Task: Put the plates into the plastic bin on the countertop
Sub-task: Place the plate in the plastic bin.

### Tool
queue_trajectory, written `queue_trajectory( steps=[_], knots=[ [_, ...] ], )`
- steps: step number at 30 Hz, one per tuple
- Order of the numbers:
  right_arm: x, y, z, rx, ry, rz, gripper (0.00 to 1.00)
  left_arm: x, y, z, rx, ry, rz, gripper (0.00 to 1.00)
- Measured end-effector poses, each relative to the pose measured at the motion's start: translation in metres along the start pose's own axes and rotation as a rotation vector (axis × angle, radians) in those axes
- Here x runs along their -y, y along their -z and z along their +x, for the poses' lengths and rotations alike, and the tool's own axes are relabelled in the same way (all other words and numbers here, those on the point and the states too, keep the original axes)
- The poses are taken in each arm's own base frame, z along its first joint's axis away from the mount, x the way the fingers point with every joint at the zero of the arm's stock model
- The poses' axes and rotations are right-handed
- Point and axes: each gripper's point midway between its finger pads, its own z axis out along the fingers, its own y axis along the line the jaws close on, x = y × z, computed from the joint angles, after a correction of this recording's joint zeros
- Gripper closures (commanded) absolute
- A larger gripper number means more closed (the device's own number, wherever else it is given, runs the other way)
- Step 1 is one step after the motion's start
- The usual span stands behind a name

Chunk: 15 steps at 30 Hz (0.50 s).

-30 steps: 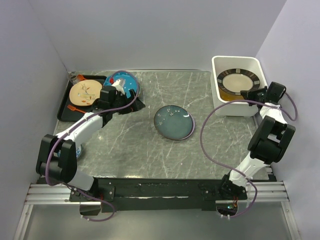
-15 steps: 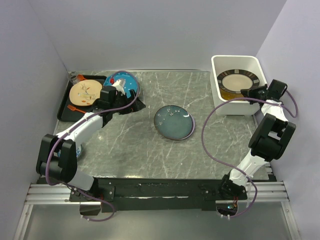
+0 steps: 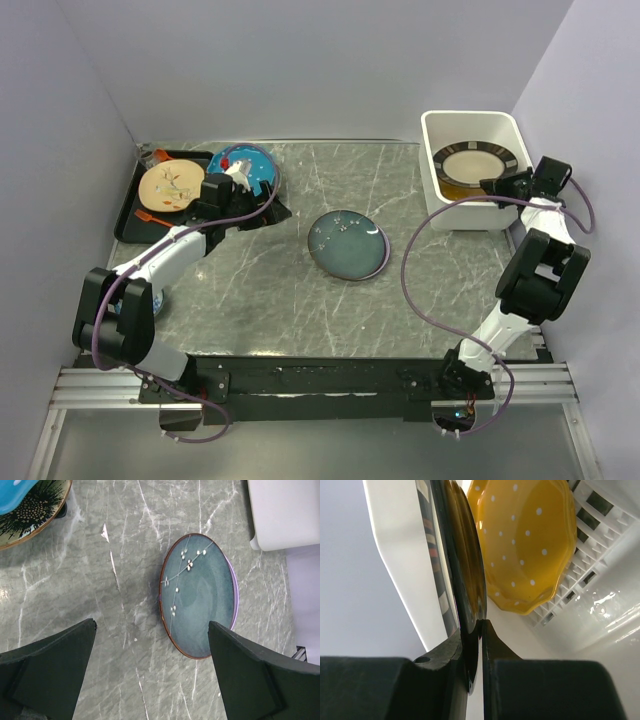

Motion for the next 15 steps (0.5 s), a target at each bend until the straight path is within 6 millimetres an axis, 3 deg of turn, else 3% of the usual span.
queue_trajectory(
  steps=[8,15],
  knots=[
    [-0.022,0.006,0.005,-0.016,0.032,-0.005,1.0,0.0,-0.001,-0.001,0.003,-0.001,0.002,0.01],
    [-0.028,0.014,0.007,-0.009,0.055,-0.009,1.0,0.001,-0.001,-0.002,0.007,-0.003,0.007,0.01]
  ],
)
